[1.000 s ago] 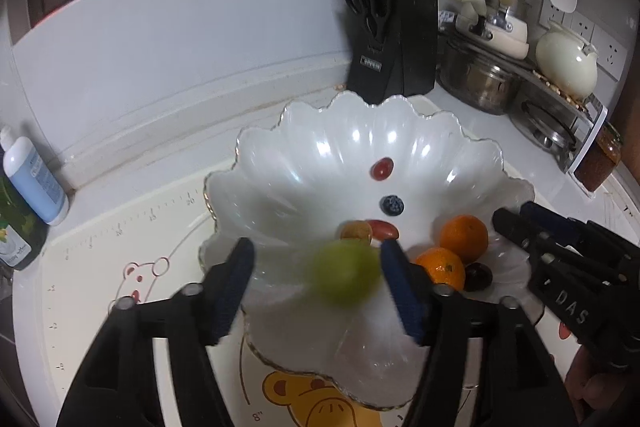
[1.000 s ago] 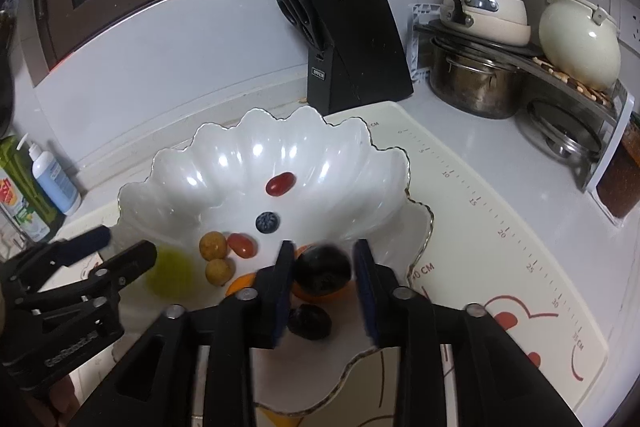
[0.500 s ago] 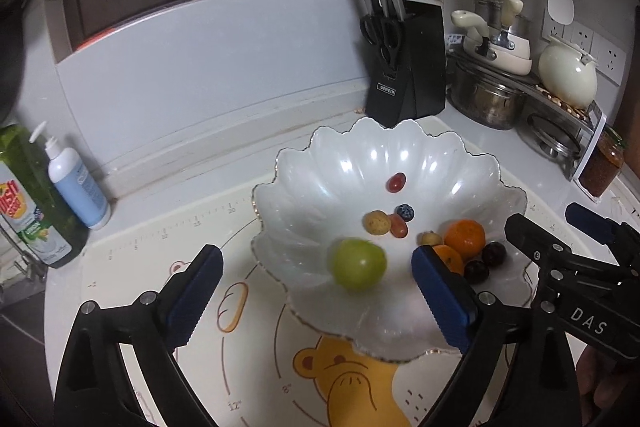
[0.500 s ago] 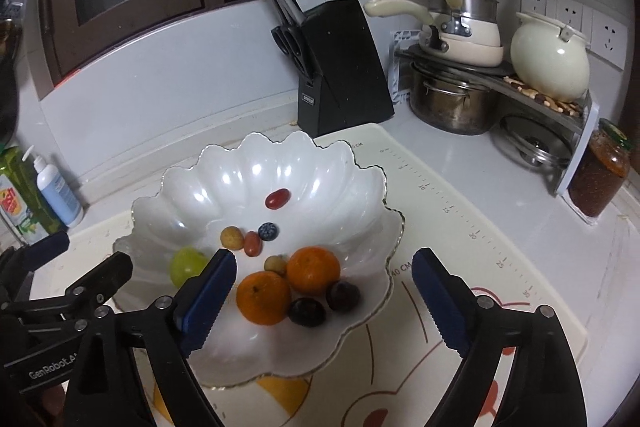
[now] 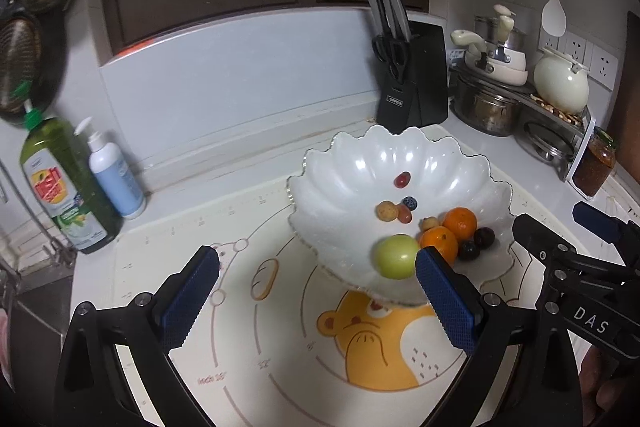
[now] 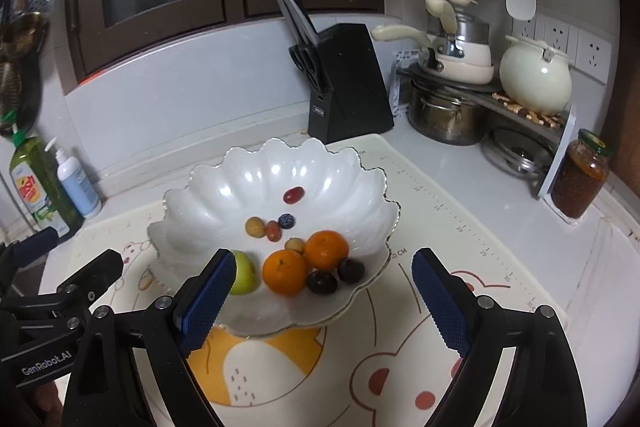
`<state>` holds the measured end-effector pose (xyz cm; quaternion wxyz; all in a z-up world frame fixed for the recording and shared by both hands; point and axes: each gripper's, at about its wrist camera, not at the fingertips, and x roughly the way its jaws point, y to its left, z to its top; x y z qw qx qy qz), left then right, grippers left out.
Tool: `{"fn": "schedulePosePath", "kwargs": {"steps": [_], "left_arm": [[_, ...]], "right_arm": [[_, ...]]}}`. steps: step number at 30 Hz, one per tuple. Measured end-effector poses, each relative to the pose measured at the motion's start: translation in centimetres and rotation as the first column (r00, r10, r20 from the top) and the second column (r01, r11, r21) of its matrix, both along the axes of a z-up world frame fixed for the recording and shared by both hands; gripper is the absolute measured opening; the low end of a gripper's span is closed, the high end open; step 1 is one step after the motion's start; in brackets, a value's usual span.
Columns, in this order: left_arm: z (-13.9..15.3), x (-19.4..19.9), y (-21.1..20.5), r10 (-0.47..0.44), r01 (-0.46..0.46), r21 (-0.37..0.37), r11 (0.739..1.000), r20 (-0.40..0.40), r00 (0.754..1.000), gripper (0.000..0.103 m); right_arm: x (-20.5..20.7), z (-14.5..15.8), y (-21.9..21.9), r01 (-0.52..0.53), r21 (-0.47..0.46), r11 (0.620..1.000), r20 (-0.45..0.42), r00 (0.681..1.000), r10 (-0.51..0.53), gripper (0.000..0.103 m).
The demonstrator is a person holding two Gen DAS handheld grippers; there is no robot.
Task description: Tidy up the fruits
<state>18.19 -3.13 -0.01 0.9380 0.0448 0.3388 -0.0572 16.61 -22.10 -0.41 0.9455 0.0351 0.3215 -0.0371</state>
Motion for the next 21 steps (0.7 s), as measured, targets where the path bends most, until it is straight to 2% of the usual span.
{"fn": "schedulePosePath", "kwargs": {"steps": [6, 12, 21], "left_arm": [[0.5, -2.5, 1.5, 0.028, -0.028, -0.003, 1.0, 0.015, 0.999, 0.1], [0.6, -4.5, 2.4, 0.042, -0.042, -0.005, 0.999, 0.025, 0.999, 0.1], [-0.6, -7.6, 3.6, 0.058, -0.058, -0.004, 0.998, 0.026, 0.998, 0.1]], "right_arm": [[-2.5, 0.8, 1.2, -0.002, -0.018, 1.0, 0.039, 0.999, 0.002, 0.09], [-4.5, 0.6, 2.1, -0.015, -0.017, 1.0, 0.039, 0.999, 0.015, 0.09], [-7.3, -0.2, 3.1, -0.014, -0.037, 0.999, 0.041, 0.999, 0.015, 0.09]]}}
